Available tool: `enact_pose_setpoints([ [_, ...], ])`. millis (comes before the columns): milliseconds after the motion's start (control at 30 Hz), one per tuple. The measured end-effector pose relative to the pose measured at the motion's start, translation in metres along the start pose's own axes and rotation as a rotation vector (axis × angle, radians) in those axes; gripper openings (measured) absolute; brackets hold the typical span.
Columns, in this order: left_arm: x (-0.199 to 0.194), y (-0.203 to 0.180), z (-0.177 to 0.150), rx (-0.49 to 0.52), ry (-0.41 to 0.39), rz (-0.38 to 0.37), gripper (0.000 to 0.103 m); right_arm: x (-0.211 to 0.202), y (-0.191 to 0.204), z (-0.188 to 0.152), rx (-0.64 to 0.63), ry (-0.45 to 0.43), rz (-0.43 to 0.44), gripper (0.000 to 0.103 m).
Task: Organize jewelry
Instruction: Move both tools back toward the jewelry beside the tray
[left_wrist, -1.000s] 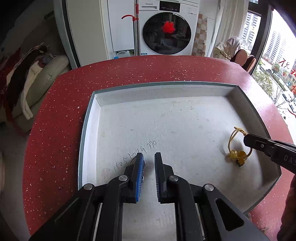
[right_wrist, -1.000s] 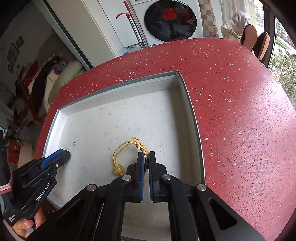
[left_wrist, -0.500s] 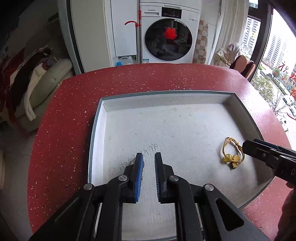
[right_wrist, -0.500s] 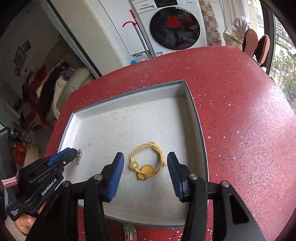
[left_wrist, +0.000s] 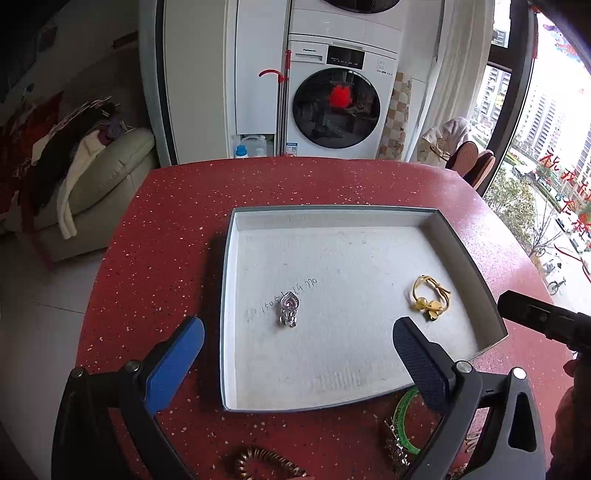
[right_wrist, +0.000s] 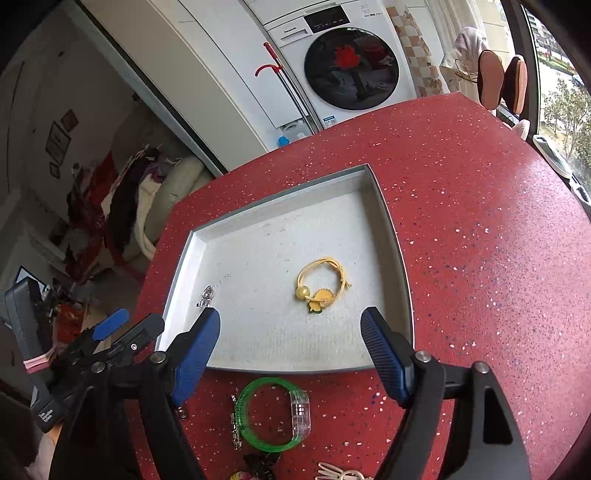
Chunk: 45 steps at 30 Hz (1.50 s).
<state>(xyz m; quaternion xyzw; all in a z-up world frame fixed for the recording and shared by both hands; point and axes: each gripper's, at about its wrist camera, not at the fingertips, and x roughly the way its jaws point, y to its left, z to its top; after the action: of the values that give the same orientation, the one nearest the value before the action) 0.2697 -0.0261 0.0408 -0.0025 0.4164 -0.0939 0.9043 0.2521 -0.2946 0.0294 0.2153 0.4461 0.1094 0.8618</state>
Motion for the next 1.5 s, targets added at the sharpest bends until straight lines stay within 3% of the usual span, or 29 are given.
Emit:
enact_pose_setpoints([
  [100, -0.018, 0.005, -0.012, 0.001, -0.017, -0.002, 0.103, -0.017, -0.002, -0.012, 0.033, -0.036, 0.043, 0.088],
  [133, -0.023, 0.008, -0.017, -0.001, -0.014, -0.007, 0.103, -0.022, -0.002, -0.017, 0.042, -0.041, 0.055, 0.101],
  [167, -0.028, 0.010, -0.022, -0.003, -0.009, -0.014, 0.103, -0.026, -0.002, -0.022, 0.048, -0.041, 0.063, 0.103],
  [300, -0.045, 0.015, -0.047, -0.025, 0.010, -0.047, 0.103, -0.046, 0.000, -0.044, 0.048, -0.098, 0.108, 0.103],
  [400, -0.050, 0.017, -0.068, -0.020, 0.032, -0.018, 0.103, -0.057, -0.001, -0.059, 0.068, -0.114, 0.121, 0.103],
  [633, -0.046, 0.031, -0.108, -0.072, 0.074, 0.066, 0.103, -0.053, -0.009, -0.093, 0.021, 0.015, -0.059, 0.103],
  [733, -0.037, 0.040, -0.116, -0.087, 0.115, 0.073, 0.103, -0.044, -0.021, -0.108, 0.045, 0.082, -0.112, 0.103],
  [867, -0.029, 0.052, -0.117, -0.130, 0.135, 0.095, 0.103, -0.038, -0.032, -0.117, 0.057, 0.105, -0.185, 0.103],
  [1100, -0.016, 0.062, -0.110, -0.175, 0.151, 0.122, 0.103, -0.032, -0.011, -0.107, -0.044, 0.090, -0.243, 0.103],
  [1500, 0.000, 0.052, -0.107, -0.158, 0.168, 0.149, 0.103, 0.008, 0.016, -0.086, -0.154, 0.123, -0.283, 0.101],
])
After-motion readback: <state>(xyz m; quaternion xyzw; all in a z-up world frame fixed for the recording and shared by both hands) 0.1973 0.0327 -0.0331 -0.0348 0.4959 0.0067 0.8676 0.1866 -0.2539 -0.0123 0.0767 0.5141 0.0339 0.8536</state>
